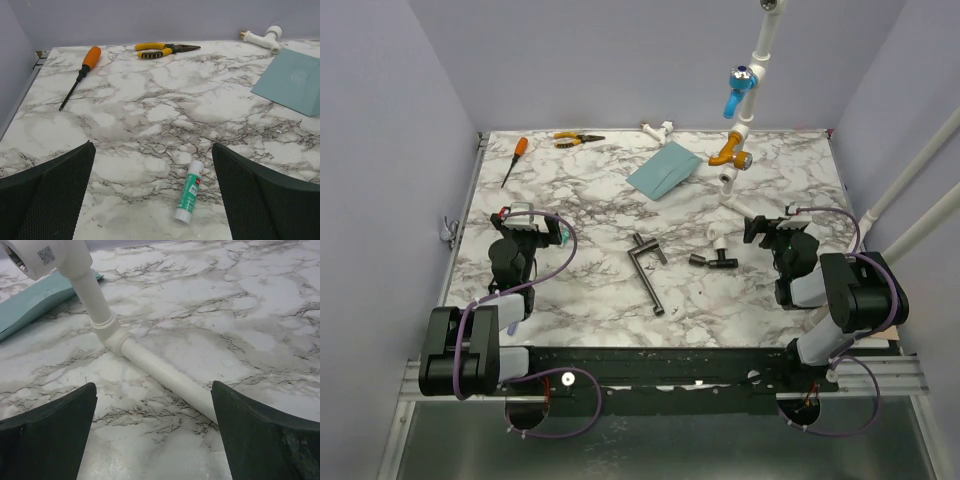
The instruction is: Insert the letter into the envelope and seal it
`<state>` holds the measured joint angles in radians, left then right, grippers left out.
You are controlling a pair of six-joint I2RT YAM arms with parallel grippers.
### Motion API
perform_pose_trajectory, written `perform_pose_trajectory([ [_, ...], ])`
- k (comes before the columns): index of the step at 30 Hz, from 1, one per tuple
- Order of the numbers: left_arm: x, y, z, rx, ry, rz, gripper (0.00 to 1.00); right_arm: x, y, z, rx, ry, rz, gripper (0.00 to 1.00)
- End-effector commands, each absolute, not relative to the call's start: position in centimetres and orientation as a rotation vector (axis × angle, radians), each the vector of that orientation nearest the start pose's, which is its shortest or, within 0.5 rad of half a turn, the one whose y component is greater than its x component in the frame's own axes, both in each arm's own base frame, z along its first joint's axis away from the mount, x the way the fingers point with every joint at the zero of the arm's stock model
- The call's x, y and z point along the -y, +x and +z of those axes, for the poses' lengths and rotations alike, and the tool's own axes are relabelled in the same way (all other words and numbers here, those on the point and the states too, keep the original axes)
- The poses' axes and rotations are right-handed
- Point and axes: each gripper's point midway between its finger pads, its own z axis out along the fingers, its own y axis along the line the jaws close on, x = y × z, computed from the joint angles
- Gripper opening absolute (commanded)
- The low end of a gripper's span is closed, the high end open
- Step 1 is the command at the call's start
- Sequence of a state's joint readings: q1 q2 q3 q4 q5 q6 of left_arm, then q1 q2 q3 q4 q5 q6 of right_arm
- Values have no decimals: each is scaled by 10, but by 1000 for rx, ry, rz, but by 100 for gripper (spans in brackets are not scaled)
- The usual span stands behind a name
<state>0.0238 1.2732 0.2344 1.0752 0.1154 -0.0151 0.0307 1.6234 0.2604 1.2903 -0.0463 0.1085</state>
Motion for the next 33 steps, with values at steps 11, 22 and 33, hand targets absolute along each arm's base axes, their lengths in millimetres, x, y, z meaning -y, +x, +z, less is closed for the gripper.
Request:
perform_pose_trajectory([
  [11,18,367,154,-1524,78,-110,99,-46,372,112,-1601,-121,219,100],
  [22,56,342,186,-1470,348,-219,99,-88,360,170,-1784,-144,258,100],
  [33,92,303,186,-1868,747,-463,99,-36,333,214,-2197,-105,-156,100],
])
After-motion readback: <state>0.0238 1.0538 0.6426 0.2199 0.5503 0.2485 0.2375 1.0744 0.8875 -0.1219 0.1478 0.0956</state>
